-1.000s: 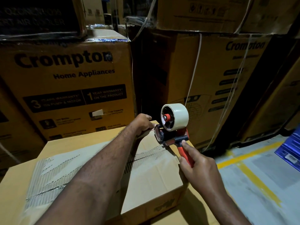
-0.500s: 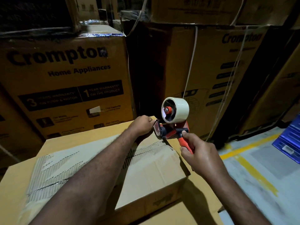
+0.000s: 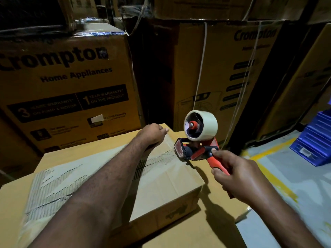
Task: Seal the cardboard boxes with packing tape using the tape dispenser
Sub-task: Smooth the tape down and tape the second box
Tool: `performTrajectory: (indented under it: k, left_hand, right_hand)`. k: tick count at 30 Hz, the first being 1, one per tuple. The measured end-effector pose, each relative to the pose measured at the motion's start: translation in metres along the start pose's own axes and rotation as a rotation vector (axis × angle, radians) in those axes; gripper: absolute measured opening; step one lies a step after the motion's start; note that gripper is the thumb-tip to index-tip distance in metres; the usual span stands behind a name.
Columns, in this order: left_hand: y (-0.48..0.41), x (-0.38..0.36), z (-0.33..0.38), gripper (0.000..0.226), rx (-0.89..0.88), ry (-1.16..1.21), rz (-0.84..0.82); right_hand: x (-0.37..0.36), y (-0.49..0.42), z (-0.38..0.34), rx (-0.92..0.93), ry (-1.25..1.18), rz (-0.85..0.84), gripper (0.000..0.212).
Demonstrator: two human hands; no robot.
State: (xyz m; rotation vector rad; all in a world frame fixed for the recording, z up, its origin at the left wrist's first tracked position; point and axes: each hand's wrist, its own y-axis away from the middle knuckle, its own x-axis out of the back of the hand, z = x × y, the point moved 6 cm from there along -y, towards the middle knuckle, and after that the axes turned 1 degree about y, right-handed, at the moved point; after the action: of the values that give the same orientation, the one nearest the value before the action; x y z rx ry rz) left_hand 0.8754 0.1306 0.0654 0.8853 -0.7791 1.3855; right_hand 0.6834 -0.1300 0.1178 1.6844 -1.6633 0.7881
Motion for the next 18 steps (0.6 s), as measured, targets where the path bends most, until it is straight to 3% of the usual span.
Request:
performTrajectory:
  k: [2,6,8,11,18]
  left_hand:
    - [0.004,0.001,0.003,0.046,-0.019,-0.045,0.024]
    - [0.023,0.008,0.024,0.031,-0.232,-0.077,0.286]
    - [0.030,-0.004,0.037,0.034,-0.336,-0.050,0.162]
    - [0.037,-0.024,0.037,0.044,-0.329,-0.240,-0.097]
    - [0.046,-0.025,0.038,0.049,-0.325,-0.313,-0.091]
  right_hand:
    - [0.002,0.005,0.002,0.003,-0.025,-0.004,0.055]
    - [0.002,0.007,-0.001,0.005,-0.005,0.016,0.056]
    - [0.001,0.006,-0.004,0.009,-0.005,0.015,0.055]
    - [0.001,0.005,-0.009,0.021,-0.015,0.033,0.052]
    - [0.011,0.017,-0.006,-0.006,-0.019,-0.006,0.054]
